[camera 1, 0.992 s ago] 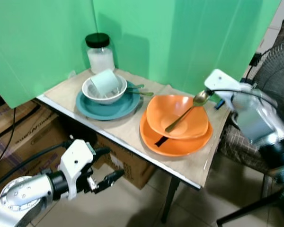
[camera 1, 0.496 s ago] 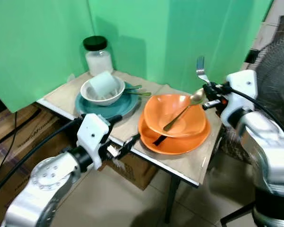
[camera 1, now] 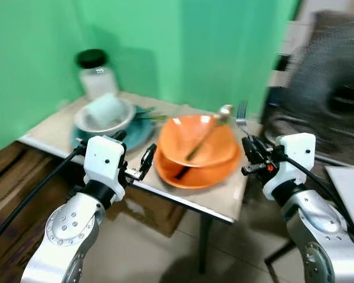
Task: Setting the table
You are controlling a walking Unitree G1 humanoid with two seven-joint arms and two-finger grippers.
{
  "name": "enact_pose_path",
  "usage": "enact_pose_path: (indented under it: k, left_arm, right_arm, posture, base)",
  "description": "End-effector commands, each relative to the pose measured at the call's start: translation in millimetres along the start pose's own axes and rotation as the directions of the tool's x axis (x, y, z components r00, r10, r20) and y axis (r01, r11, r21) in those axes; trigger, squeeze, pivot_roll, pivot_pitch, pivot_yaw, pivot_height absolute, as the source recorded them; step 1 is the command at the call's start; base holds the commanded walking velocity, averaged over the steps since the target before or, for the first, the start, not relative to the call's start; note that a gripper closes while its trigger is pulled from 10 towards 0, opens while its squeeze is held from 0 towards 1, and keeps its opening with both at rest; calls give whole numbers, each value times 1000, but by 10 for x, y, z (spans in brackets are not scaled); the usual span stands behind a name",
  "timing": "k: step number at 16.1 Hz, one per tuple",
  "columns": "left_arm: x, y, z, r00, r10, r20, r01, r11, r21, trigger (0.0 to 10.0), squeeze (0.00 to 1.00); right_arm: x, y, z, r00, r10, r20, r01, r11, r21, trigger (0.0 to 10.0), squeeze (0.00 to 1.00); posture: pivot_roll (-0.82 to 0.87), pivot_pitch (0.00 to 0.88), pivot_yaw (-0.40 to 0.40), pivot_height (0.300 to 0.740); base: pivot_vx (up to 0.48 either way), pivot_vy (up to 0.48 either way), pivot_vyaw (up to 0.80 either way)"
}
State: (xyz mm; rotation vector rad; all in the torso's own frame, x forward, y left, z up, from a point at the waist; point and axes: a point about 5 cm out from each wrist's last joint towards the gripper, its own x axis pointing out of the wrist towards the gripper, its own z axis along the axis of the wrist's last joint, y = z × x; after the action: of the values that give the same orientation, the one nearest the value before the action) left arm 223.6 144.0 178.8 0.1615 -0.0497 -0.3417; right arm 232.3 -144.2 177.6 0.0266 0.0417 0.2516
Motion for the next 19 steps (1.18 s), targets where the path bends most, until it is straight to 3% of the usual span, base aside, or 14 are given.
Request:
enact_pose_path:
  k: [1, 4, 6, 8, 14, 19]
  left_arm:
    - [24, 48, 5, 1000, 26, -11, -26, 999, 25, 10000, 0]
    - [57, 14, -1, 1000, 15, -17, -16, 999, -37, 10000, 0]
    - [70, -18, -38, 1000, 4, -25, -5, 998, -55, 10000, 0]
    - [97, -2, -99, 999, 15, -30, -16, 999, -31, 10000, 0]
    - [118, -37, -131, 997, 74, -20, -75, 997, -23, 10000, 0]
    - [105, -58, -132, 999, 40, -7, -40, 999, 6, 10000, 0]
  right_arm:
    - [25, 31, 54, 999, -18, 41, 18, 1000, 2, 10000, 0]
    - [25, 10, 45, 997, -65, 49, 65, 998, -7, 10000, 0]
    - [19, -92, -44, 984, -177, -22, 178, 984, 19, 10000, 0]
    - [-4, -96, -84, 983, -176, -48, 175, 984, -21, 10000, 0]
    - [17, -132, -107, 977, -187, -99, 185, 982, -32, 10000, 0]
    - [76, -112, -118, 975, -192, -113, 188, 981, -37, 10000, 0]
  posture:
    - [-53, 0, 63, 740]
    - [-63, 0, 70, 740]
    - [-86, 0, 77, 740]
    - [-113, 0, 86, 740]
    - [-99, 0, 43, 740]
    - [-89, 0, 19, 740]
  base:
    - [0, 0, -800]
    - [0, 0, -800]
    - [0, 0, -800]
    - [0, 0, -800]
    - [0, 0, -800]
    - [0, 0, -800]
